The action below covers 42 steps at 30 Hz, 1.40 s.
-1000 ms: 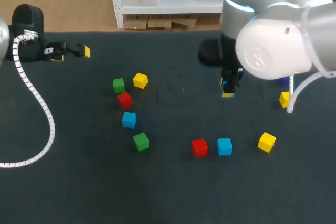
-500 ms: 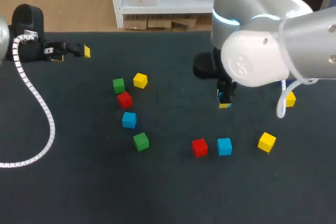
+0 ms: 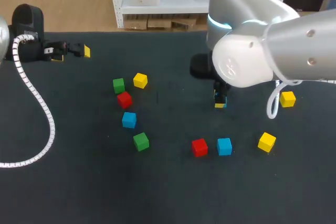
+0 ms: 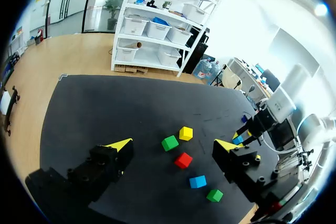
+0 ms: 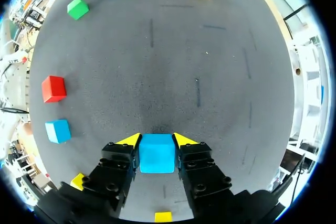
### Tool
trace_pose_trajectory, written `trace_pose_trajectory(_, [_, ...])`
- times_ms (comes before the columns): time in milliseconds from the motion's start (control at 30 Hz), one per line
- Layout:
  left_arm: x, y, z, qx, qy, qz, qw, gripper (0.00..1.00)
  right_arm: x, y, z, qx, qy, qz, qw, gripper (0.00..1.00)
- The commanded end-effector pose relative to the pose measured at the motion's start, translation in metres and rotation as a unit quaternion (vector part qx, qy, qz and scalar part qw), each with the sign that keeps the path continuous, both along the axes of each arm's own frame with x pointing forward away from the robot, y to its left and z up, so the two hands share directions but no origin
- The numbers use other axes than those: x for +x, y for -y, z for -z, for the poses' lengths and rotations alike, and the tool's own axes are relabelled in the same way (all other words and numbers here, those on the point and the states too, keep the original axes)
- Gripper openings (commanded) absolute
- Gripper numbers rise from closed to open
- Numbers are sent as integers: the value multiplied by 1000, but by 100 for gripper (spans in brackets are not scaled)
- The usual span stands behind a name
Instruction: Place the blue cubes, place green cubes on the blue cubes, place the yellow cubes on the green cubes, then place the red cubes on the yellow cubes, and place purple cube on the red cubes.
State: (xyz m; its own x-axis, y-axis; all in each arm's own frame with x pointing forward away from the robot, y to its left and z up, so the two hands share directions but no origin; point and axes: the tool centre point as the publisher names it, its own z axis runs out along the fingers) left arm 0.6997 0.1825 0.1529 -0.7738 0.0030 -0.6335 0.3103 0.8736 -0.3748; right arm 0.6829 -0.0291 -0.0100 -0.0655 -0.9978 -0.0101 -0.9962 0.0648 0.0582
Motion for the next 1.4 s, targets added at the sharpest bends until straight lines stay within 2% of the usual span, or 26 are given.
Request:
trace_pose_trajectory(33, [0,-2,2,-4,4,3,1000,100,1,0,3,1,0,1,1000,0])
trace_pose_trajectory(267, [0,-2,2,-4,4,3,1000,100,7,-1,2,11,7,20,1000,0])
trace_pose_trajectory(667, [0,-2,2,-4,4,3,1000,100,7,-4,5,15,-1,22,1000,0])
trace_pose_trajectory(733, [0,-2,2,-4,4,3,1000,100,6,-4,5,14,-3,21,1000,13])
trace_pose_trajectory(800, [0,-2,2,-4,4,3,1000,100,5,-4,4,14,-3,19,1000,32])
trace_pose_trajectory(933, [0,-2,2,-4,4,3,1000,100,4,-4,4,12,-3,14,1000,48])
trace_pose_trajectory(967, [0,-2,2,-4,4,3,1000,100,4,-4,4,12,-3,13,1000,57])
trace_pose_trajectory(1000, [0,-2,2,-4,4,3,1000,100,4,-4,4,11,-3,12,1000,83])
trace_pose_trajectory(1033, [0,-2,2,-4,4,3,1000,100,4,-4,4,11,-2,11,1000,100])
trace_pose_trajectory(1400, [0,-2,2,-4,4,3,1000,100,7,5,-10,14,20,27,999,100])
